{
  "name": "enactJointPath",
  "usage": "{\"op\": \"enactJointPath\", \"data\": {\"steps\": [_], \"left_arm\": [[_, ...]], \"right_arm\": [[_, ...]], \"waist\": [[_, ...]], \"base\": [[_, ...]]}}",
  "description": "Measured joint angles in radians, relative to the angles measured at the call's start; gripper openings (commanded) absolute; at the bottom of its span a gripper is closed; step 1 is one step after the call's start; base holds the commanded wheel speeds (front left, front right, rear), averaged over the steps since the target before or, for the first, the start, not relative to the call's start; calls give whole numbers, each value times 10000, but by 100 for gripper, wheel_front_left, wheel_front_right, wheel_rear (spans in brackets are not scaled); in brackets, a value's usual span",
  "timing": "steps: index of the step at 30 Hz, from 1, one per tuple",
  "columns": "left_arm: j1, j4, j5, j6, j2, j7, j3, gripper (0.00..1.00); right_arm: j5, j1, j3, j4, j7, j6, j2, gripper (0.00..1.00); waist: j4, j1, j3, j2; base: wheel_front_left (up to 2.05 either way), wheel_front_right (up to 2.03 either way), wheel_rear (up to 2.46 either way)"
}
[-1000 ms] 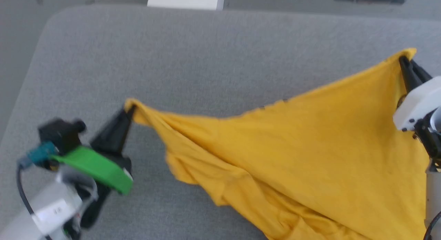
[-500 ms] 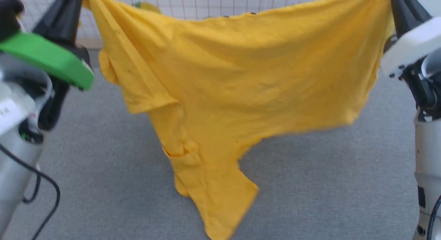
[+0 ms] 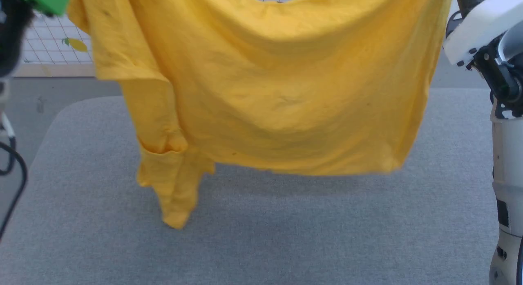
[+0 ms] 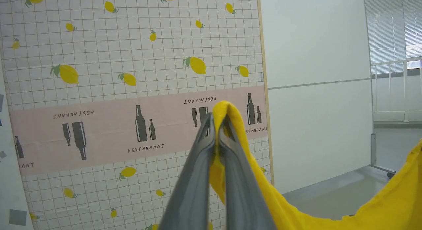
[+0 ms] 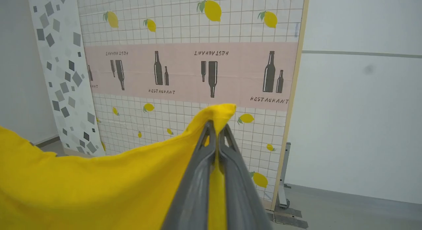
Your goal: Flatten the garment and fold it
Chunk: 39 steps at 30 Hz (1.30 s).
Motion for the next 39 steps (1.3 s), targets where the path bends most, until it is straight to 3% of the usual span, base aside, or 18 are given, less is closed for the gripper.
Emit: {"op": "enactJointPath", "data": {"steps": [5, 9, 13, 16, 23, 32, 39], "left_arm": [[-910, 360, -111, -159, 203, 915, -173, 0], [-1785, 932, 633, -485, 403, 980, -481, 0], [-3536, 1726, 1273, -535, 226, 33, -178, 0], [-4965, 2272, 1661, -813, 81, -646, -73, 0], [-7236, 3116, 2190, -1273, -203, -1689, -23, 0], [-7349, 3423, 1848, -1778, -86, -3101, -637, 0], [-5772, 1772, 748, -1808, 1016, -4036, -3028, 0]], "right_arm": [[-33, -571, 163, 0, 961, 0, 132, 0], [-529, -1733, 77, 581, 1290, 0, 512, 0], [-1427, -3852, -36, 1580, 899, 0, 851, 0], [-2040, -5385, -144, 2410, 207, 0, 1110, 0], [-2901, -7770, -859, 3839, -1179, 0, 1321, 0], [-3630, -8601, -1039, 5183, -2541, 0, 1333, 0], [-2658, -7518, 205, 5254, -3260, 0, 934, 0]], "waist": [[-101, 0, 551, 0], [-180, 0, 1193, 0], [-287, 0, 2126, 0], [-405, 0, 2947, 0], [-673, 2, 4684, 0], [-789, 3, 6865, 0], [-526, 5, 7850, 0]], "base": [[0, 0, 0], [0, 0, 0], [0, 0, 0], [0, 0, 0], [0, 0, 0], [0, 0, 0], [0, 0, 0]]}}
